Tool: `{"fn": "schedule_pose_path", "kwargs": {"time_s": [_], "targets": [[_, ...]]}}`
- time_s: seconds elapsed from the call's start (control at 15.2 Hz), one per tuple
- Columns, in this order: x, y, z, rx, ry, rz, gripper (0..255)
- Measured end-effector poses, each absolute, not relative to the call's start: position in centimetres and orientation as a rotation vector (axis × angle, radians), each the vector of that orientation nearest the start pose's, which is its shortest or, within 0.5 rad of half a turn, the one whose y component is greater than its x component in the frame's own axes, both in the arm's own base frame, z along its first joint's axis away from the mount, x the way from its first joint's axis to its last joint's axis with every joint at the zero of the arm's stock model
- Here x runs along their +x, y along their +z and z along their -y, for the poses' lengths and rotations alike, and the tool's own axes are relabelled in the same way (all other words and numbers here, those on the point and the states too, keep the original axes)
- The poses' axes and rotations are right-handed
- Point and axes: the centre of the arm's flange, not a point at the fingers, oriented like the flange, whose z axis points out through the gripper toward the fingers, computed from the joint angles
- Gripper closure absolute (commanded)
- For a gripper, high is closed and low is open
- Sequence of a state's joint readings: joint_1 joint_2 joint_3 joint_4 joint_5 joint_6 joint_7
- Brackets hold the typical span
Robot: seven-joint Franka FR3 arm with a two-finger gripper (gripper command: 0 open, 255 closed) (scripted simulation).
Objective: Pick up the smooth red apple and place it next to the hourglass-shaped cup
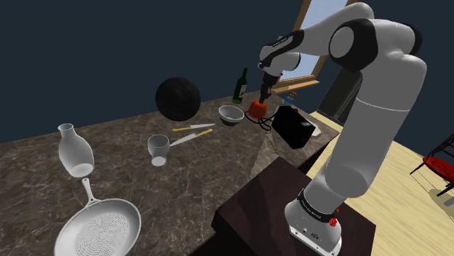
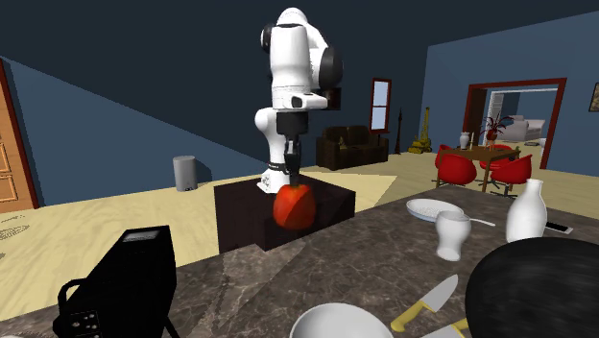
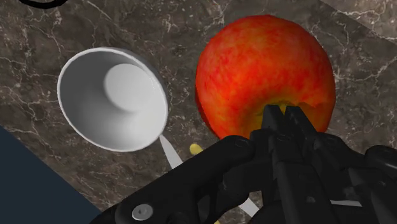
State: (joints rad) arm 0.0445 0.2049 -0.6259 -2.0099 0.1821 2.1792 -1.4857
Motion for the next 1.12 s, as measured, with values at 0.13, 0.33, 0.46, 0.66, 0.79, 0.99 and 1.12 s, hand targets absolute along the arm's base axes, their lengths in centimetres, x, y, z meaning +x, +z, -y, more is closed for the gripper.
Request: {"fn": "schedule_pose_path", "kwargs": {"time_s": [0.13,0.33,0.46,0.66,0.79,0.99,1.12], "targets": [[49.9,37.0,27.9,-2.878,-0.048,1.237,255],[50.2,36.9,24.2,-2.879,-0.047,1.236,255],[50.2,37.0,22.1,-2.879,-0.047,1.235,255],[49.7,36.8,17.6,-2.878,-0.047,1.237,255],[50.0,36.9,14.8,-2.878,-0.047,1.237,255],[50.1,37.3,10.8,-2.878,-0.048,1.238,255],[50.1,36.9,8.3,-2.879,-0.047,1.237,255]]}}
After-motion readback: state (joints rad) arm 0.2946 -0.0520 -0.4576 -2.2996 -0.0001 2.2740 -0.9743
